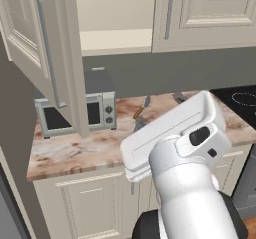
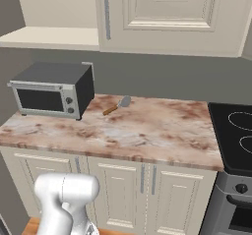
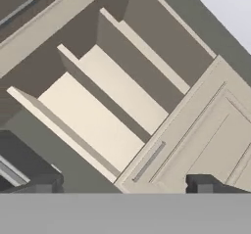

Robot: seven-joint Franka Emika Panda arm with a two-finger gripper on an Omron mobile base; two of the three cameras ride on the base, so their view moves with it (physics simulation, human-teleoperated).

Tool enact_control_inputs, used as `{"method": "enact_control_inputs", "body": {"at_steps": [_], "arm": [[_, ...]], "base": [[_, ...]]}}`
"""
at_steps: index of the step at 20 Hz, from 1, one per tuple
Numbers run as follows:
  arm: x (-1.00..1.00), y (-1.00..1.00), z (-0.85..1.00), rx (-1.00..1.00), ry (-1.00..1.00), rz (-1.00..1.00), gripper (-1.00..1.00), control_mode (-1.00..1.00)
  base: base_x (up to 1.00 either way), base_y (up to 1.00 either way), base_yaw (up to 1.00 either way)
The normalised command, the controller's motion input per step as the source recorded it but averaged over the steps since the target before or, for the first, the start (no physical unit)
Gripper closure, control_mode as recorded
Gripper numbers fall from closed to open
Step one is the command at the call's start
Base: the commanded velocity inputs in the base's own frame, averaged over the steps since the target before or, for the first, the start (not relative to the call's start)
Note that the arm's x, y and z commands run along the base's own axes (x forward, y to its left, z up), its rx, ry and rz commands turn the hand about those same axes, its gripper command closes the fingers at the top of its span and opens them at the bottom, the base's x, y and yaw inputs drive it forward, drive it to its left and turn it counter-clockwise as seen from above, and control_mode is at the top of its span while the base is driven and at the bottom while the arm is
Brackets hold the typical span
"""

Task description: Close all open cabinet doors.

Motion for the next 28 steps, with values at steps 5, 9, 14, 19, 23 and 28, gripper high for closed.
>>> {"method": "enact_control_inputs", "body": {"at_steps": [5, 9, 14, 19, 23, 28], "arm": [[0.00, 0.33, -0.01, 0.03, -0.01, 0.19, -1.00, -1.00], [0.00, 0.31, 0.00, 0.00, 0.00, 0.22, -1.00, -1.00], [0.00, 0.35, -0.02, -0.05, 0.00, 0.15, -1.00, -1.00], [-0.01, 0.05, -0.26, -0.08, 0.00, 0.00, -1.00, -1.00], [0.02, 0.12, -0.21, -0.09, 0.00, 0.02, -1.00, -1.00], [0.12, 0.30, 0.00, -0.12, -0.01, 0.04, -1.00, -1.00]], "base": [[0.00, 0.00, 0.00], [0.00, 0.00, 0.00], [0.00, 0.00, 0.00], [0.00, 0.00, 0.00], [0.00, 0.00, 0.00], [0.00, 0.00, 0.00]]}}
